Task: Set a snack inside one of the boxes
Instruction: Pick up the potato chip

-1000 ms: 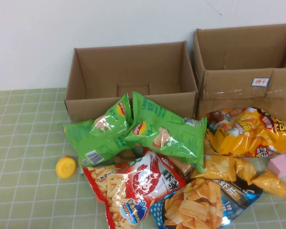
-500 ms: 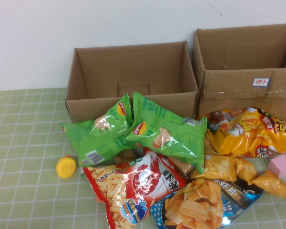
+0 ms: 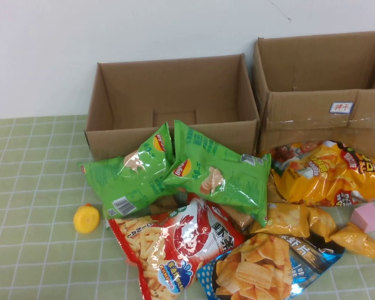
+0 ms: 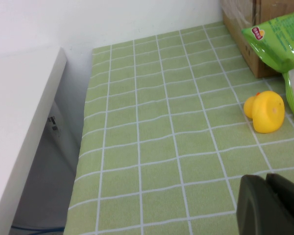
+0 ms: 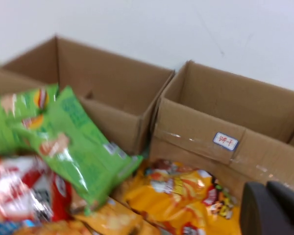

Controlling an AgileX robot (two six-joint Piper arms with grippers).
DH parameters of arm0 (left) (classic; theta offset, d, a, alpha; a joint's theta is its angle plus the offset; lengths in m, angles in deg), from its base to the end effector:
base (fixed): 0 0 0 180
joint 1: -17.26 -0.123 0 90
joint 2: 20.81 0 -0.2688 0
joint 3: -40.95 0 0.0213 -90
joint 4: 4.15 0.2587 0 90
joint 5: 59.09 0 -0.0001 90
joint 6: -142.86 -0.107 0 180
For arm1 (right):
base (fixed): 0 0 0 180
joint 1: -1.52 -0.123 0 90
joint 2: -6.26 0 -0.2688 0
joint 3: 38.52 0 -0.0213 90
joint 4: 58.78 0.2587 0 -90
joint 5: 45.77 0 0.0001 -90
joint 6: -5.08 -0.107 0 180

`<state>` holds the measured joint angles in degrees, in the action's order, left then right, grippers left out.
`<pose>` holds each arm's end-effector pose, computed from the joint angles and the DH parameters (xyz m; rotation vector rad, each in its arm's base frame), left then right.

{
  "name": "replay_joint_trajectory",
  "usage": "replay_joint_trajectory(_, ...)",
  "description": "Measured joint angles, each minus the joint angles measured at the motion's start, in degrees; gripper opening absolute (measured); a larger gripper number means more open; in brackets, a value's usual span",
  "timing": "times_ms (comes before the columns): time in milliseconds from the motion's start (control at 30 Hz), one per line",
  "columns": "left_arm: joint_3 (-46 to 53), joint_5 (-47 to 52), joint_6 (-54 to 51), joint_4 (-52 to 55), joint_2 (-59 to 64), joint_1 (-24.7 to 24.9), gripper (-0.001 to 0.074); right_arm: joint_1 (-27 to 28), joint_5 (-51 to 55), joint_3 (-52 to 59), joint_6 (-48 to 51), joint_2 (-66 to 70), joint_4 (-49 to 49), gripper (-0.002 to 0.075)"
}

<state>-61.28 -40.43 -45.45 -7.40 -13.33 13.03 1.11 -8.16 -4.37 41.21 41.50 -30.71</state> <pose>0.0933 0.0049 0.1749 0.0287 1.8140 0.1007 0.1145 0.0316 0.3649 -0.4170 1.7501 0.1035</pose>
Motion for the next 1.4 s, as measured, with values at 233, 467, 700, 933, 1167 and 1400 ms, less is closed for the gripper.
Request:
replay_joint_trajectory(233, 0.00, 0.00, 0.00, 0.00, 0.00, 0.00, -0.0002, -1.37, 5.84, -10.38, 11.94, 14.12, -0.62, -0.0002)
replay_joint_trajectory(467, 0.00, 0.00, 0.00, 0.00, 0.00, 0.00, -0.0002, -12.39, 11.40, -17.15, 11.36, 30.69, -8.59, -0.0002)
replay_joint_trajectory(700, 0.00, 0.00, 0.00, 0.00, 0.00, 0.00, -0.0002, -24.65, 13.76, -21.60, -4.24, 43.71, -30.58, -0.0002)
replay_joint_trajectory(933, 0.00, 0.00, 0.00, 0.00, 0.00, 0.00, -0.0002, -27.44, 12.47, -21.95, -22.53, 51.19, -48.35, -0.0002)
replay_joint_trajectory(1167, 0.00, 0.00, 0.00, 0.00, 0.00, 0.00, -0.0002, -27.18, 9.72, -22.02, -32.57, 58.23, -53.32, 0.0151)
replay_joint_trajectory(1400, 0.00, 0.00, 0.00, 0.00, 0.00, 0.00, -0.0002, -22.08, 8.23, -22.02, -50.53, 64.56, -53.32, 0.0613)
